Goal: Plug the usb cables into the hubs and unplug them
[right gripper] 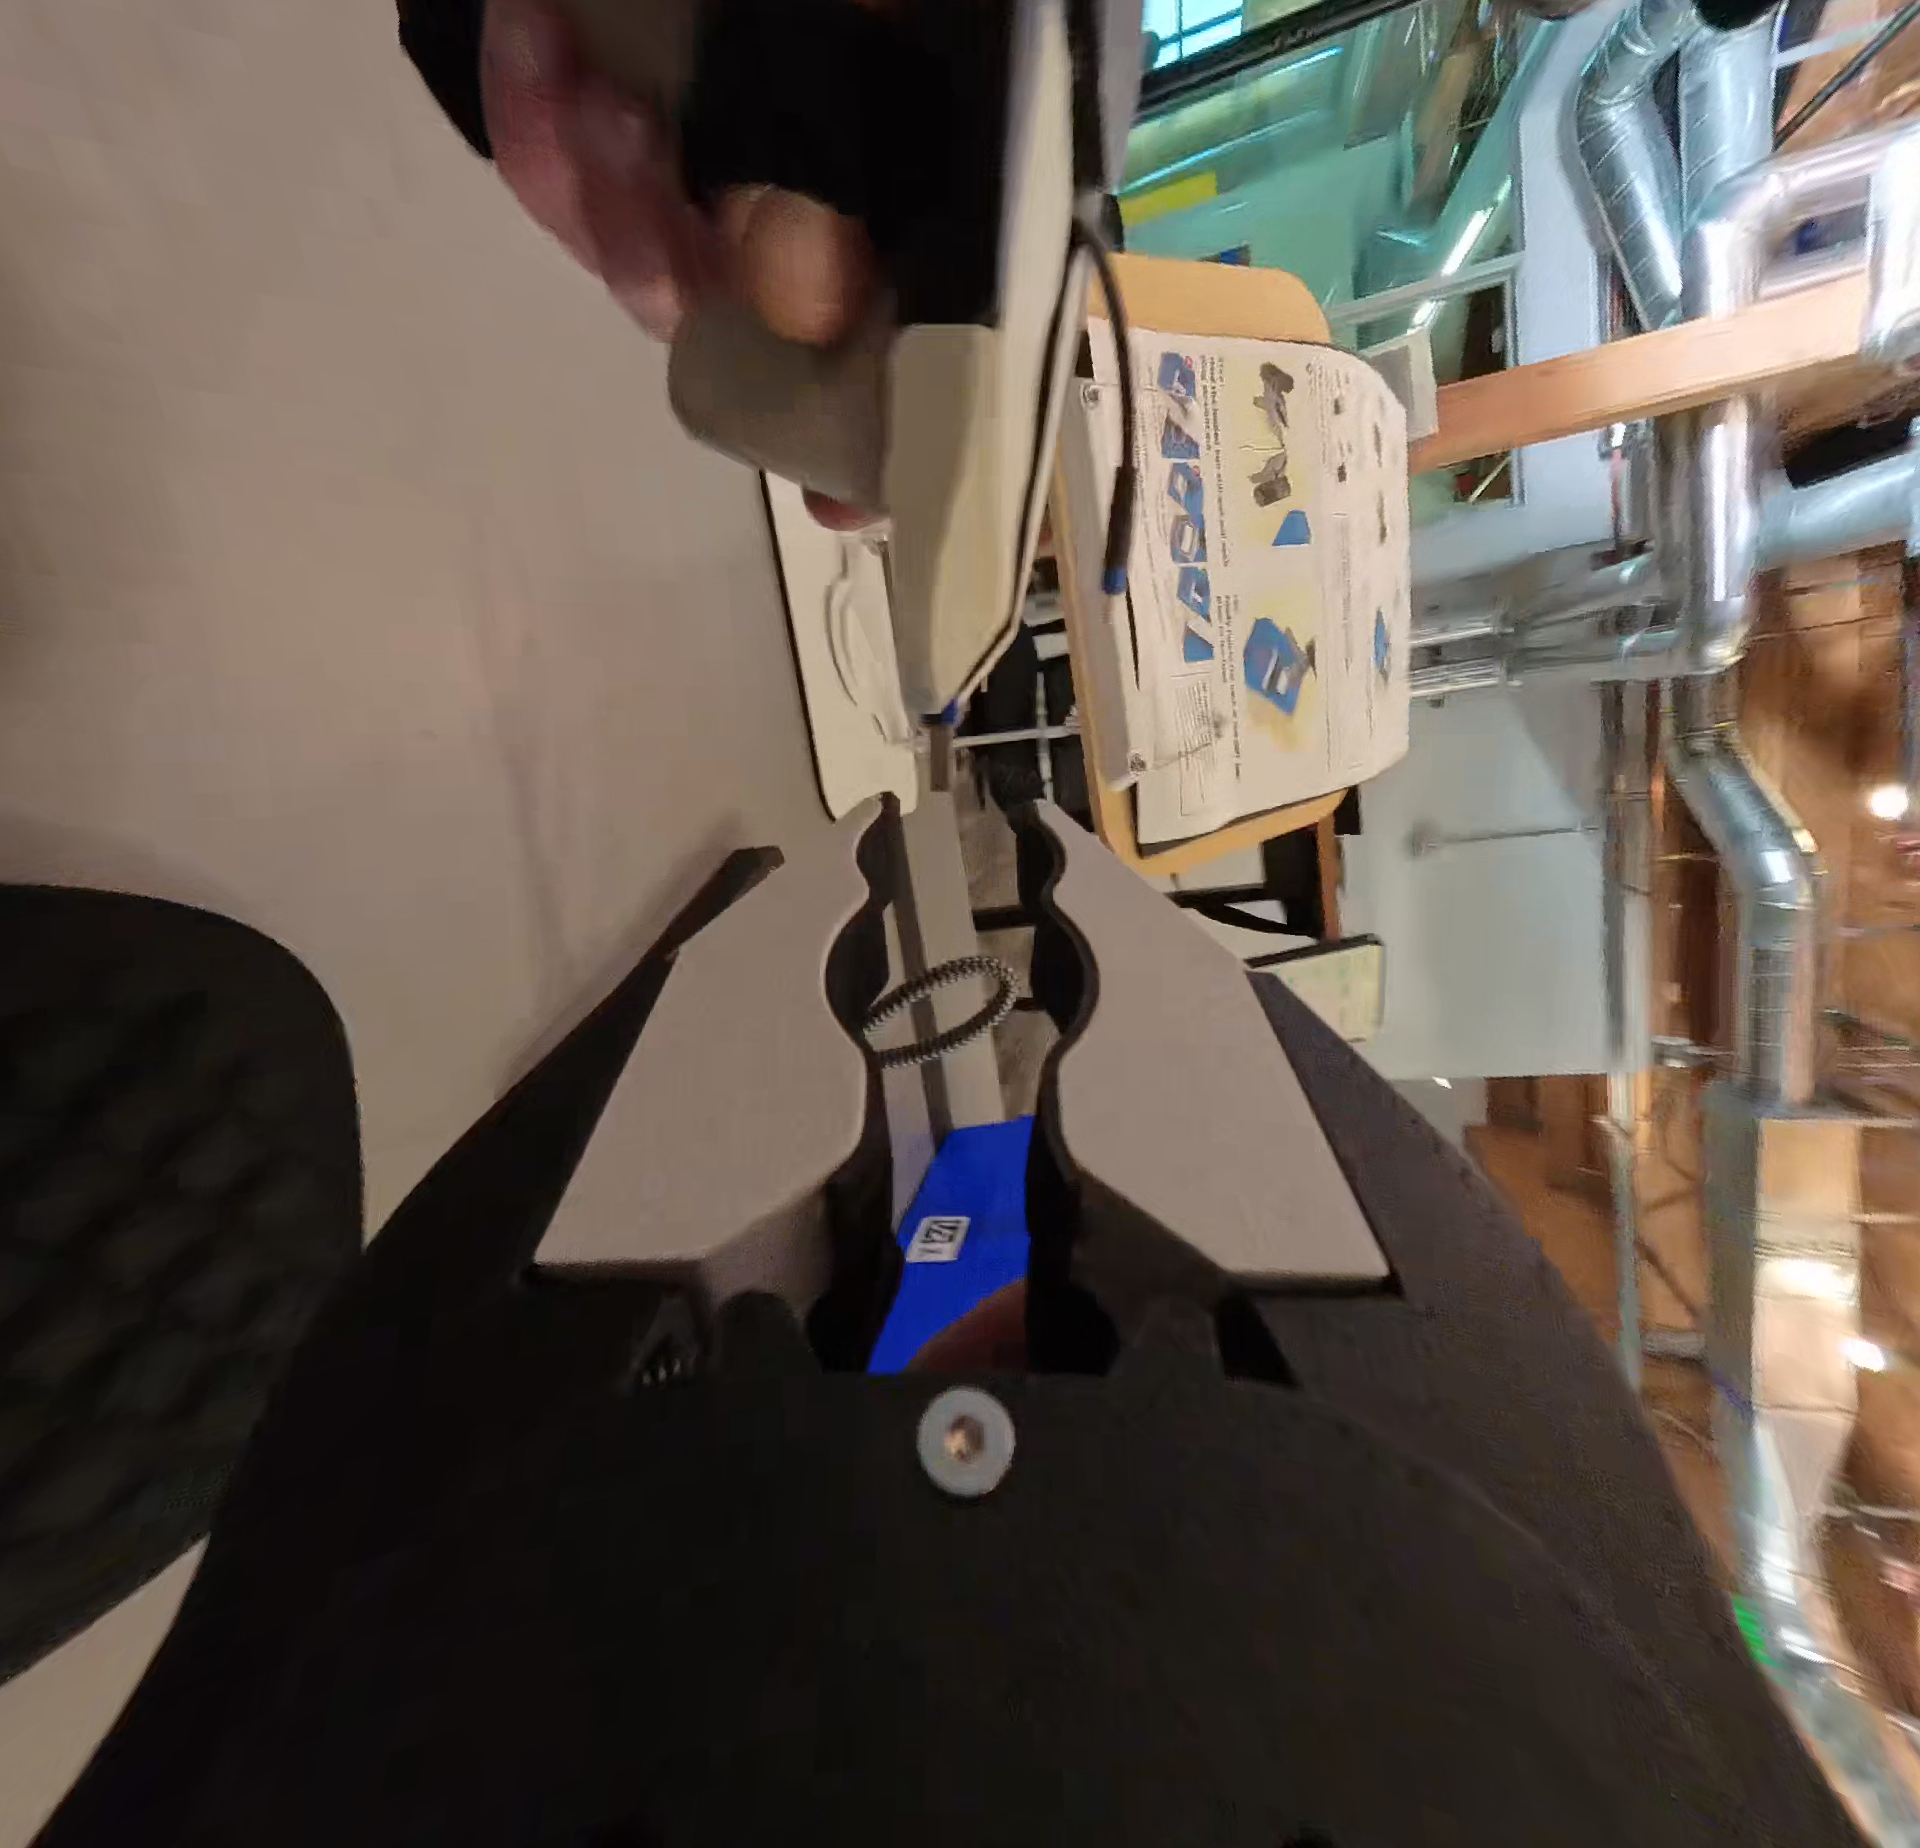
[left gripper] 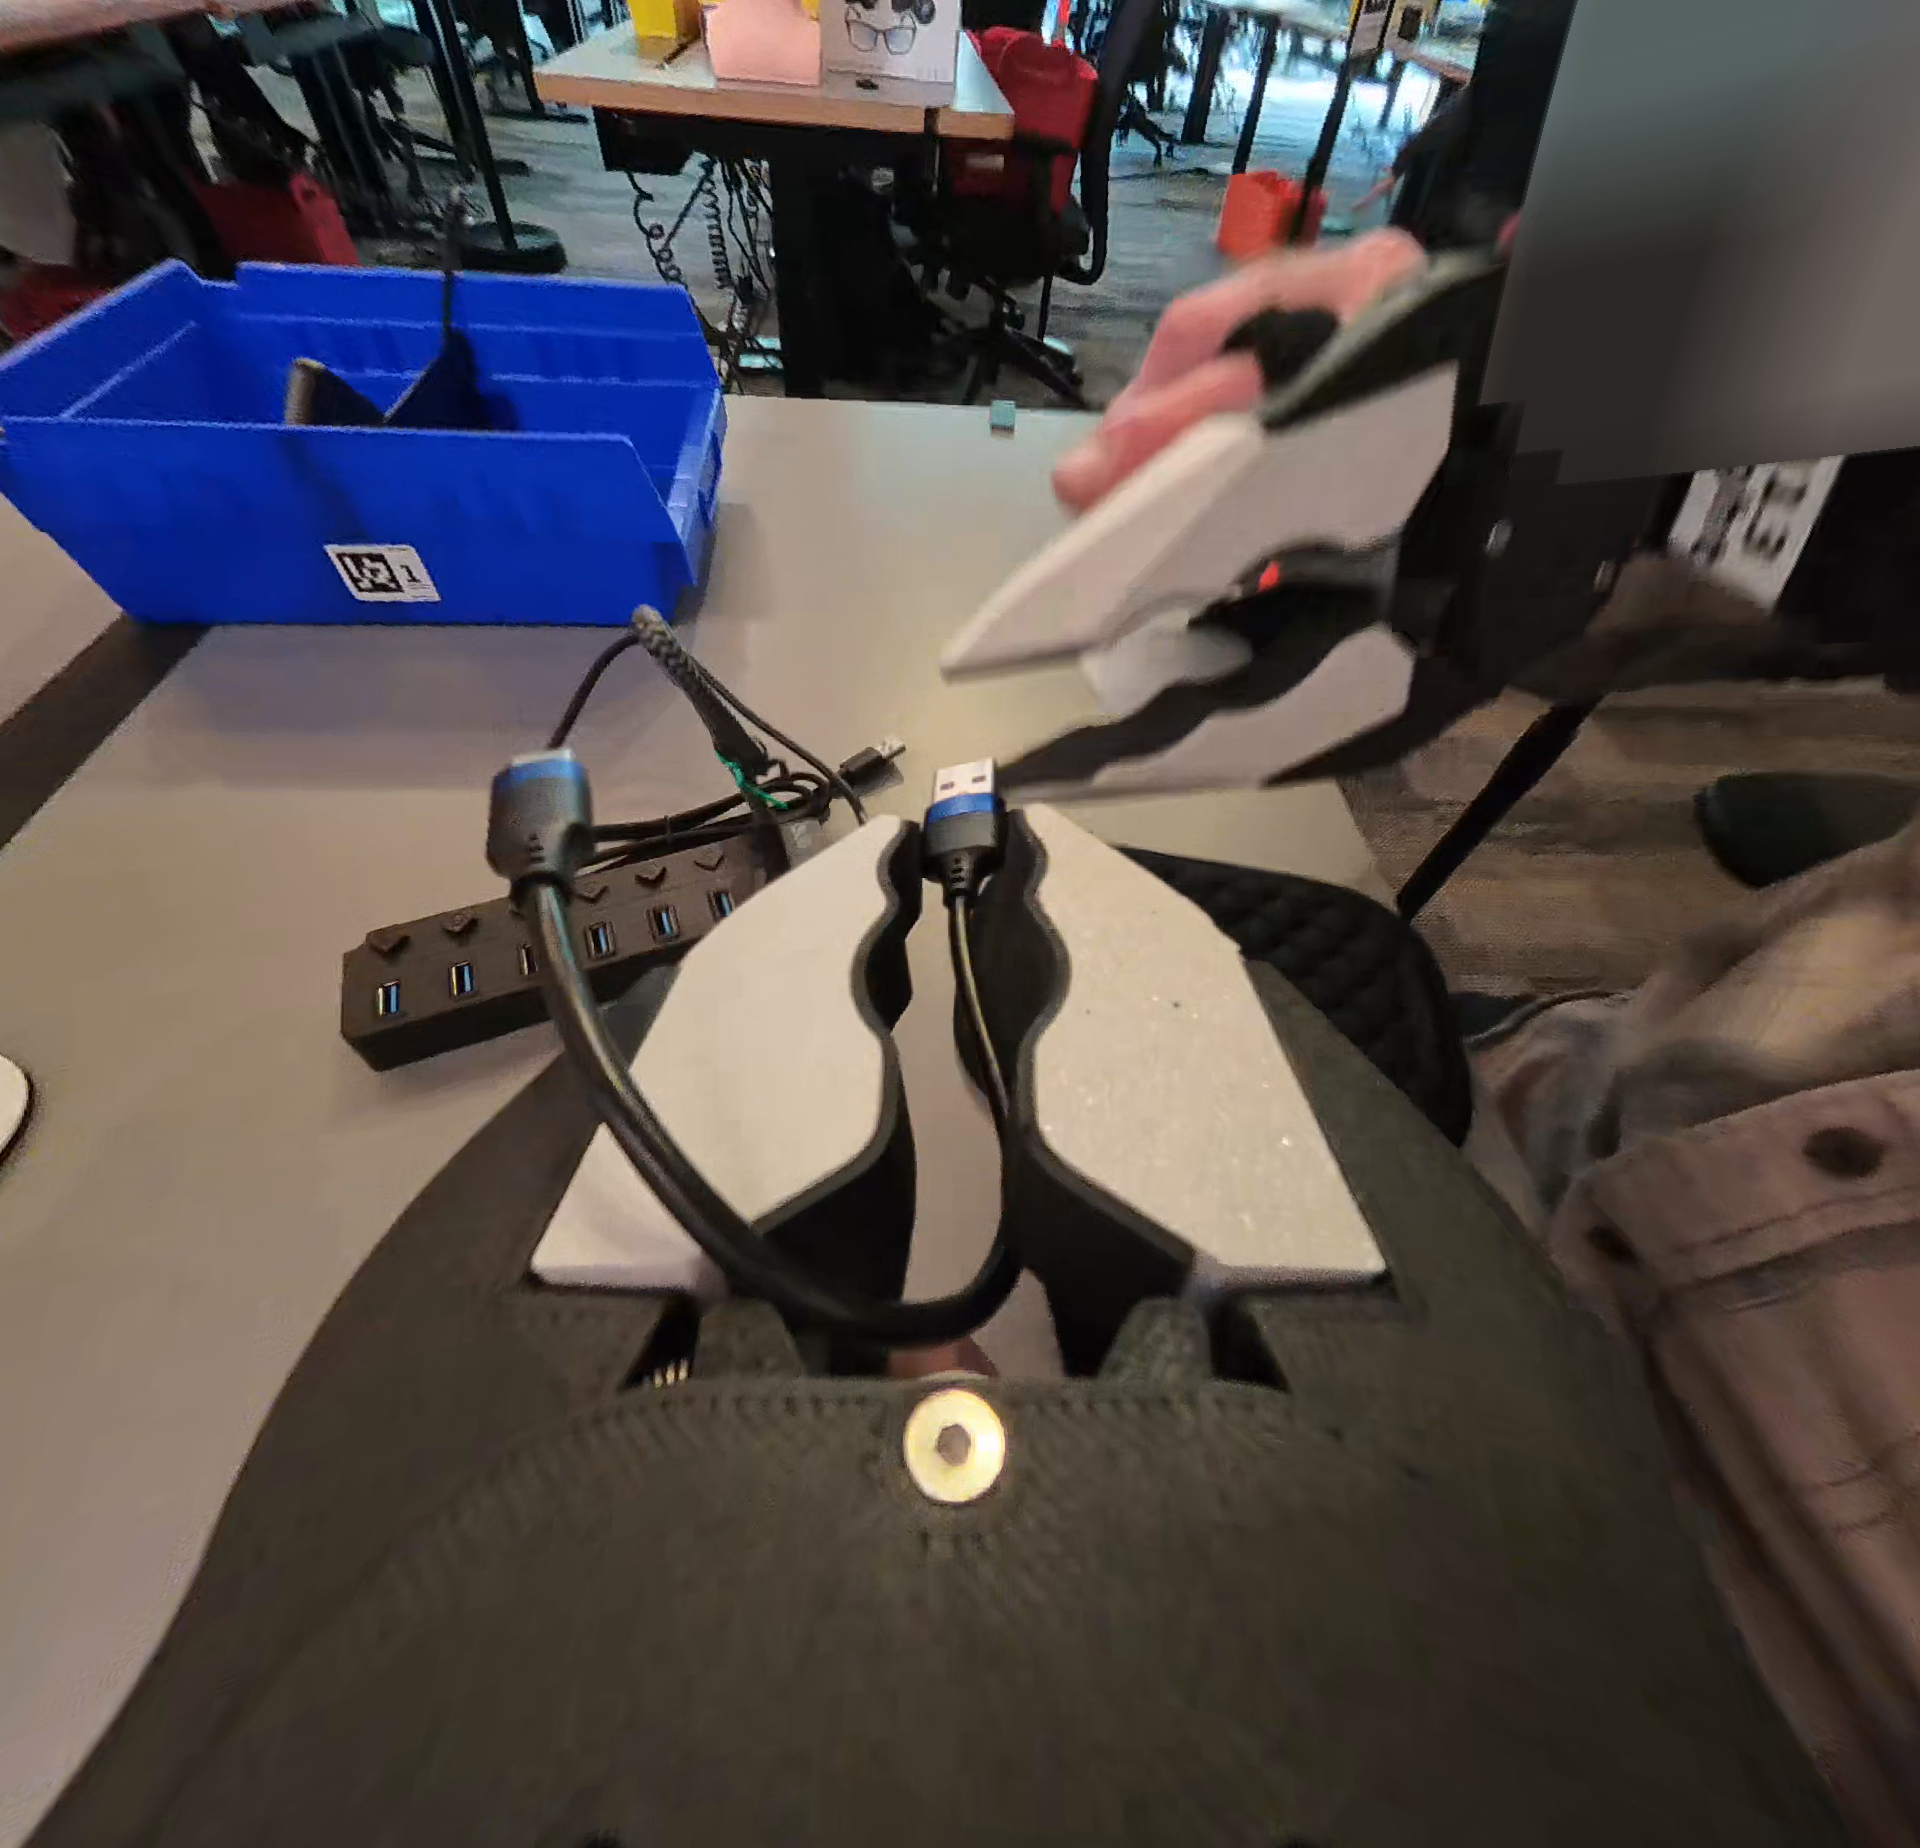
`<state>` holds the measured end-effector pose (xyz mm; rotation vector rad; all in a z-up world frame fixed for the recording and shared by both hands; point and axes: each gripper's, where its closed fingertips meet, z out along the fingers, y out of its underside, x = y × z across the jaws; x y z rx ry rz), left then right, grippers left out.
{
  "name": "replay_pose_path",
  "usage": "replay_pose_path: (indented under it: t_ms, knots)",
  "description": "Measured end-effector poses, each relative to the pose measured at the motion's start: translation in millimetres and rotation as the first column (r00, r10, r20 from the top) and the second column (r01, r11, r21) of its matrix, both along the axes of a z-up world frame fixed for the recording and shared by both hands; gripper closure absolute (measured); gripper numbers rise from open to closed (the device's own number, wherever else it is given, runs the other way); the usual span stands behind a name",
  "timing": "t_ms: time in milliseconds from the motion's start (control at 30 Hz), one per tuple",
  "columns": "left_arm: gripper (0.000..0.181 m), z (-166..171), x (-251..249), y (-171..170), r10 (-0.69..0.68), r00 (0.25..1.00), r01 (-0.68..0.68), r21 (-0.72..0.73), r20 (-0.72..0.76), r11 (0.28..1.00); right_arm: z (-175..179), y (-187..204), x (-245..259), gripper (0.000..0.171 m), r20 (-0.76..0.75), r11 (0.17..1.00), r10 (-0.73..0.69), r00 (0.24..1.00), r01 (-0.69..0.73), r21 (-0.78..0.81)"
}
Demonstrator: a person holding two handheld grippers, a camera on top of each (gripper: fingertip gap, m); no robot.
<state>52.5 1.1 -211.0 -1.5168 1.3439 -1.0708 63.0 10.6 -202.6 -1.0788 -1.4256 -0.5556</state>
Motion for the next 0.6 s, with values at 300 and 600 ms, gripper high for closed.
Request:
replay_pose_path:
  t_ms: [300, 600]
  knots:
    - [0.166, 8, 7, -3, 0.034, 0.999, -0.034, -0.043, -0.014, 0.998, 2, 4, -6, 0.169, 0.032, 0.996, -0.011, 0.999, 0.008, 0.092]
    - [0.158, 36, 19, 0, 0.063, 0.989, -0.059, -0.03, 0.135, 0.998, 28, 11, 6, 0.169, -0.159, 0.991, -0.052, 0.986, 0.07, 0.111]
